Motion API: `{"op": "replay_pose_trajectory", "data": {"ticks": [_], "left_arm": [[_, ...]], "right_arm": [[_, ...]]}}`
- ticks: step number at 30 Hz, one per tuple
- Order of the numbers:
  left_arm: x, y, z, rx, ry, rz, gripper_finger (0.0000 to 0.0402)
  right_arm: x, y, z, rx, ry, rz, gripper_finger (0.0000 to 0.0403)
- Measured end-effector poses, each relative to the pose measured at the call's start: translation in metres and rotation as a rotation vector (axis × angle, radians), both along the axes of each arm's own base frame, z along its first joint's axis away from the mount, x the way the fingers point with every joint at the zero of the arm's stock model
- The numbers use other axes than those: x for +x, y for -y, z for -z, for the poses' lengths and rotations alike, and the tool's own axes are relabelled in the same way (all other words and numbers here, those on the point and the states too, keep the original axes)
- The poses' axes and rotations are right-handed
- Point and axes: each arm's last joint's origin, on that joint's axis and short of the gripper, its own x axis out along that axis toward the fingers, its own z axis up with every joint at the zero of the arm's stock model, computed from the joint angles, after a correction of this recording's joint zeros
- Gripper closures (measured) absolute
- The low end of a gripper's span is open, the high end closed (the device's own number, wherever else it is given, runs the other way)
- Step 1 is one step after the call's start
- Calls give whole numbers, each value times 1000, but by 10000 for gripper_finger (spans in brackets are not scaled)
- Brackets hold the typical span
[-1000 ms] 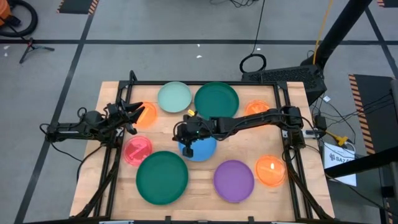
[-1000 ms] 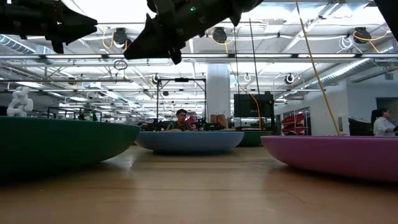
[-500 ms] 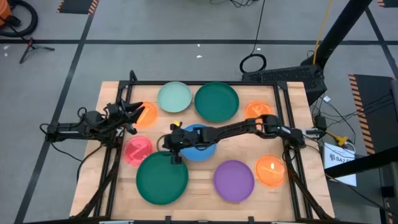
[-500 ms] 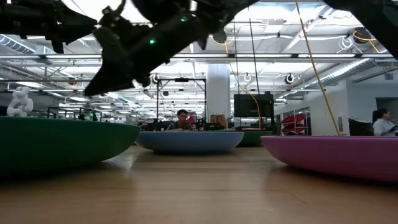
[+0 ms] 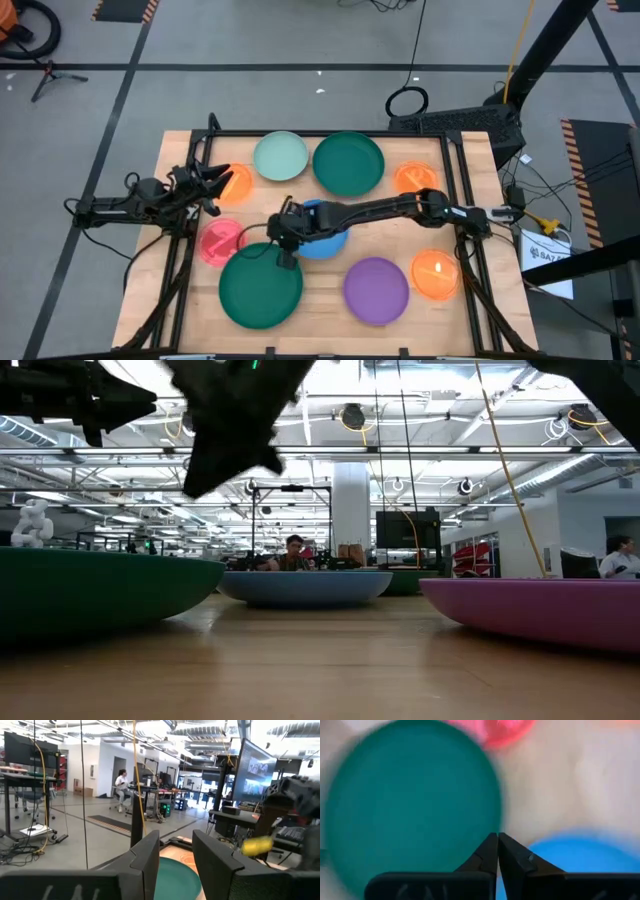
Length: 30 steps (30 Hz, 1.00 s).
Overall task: Stack plastic plates
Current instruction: Stack the bottom green plate on the top green plate
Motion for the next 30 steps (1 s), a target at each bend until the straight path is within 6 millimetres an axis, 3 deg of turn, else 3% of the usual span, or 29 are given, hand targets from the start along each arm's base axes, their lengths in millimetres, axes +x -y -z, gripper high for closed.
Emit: {"op": "replay_pose_trajectory", "data": {"ticks": [2,5,11,15,21,26,30], "left_arm": [[0,0,-1,-1,13,0,279],[-1,0,-3,-2,39,0,279],[1,0,4,-57,-17,14,279],[1,0,4,-68,-13,21,279],[-5,0,-14,-32,107,17,279],[-9,0,-24,-29,104,17,279],[-10,0,-26,-11,104,12,279]], "right_arm": [[-7,-2,-11,165,-71,130,394],[-15,-7,-13,395,-216,299,394],[-23,-38,-15,570,-337,459,359],[-29,-64,-14,573,-349,553,311],[-39,-96,-13,467,-265,664,250],[-44,-117,-8,423,-189,771,239],[-40,-126,15,422,-220,838,244]]}}
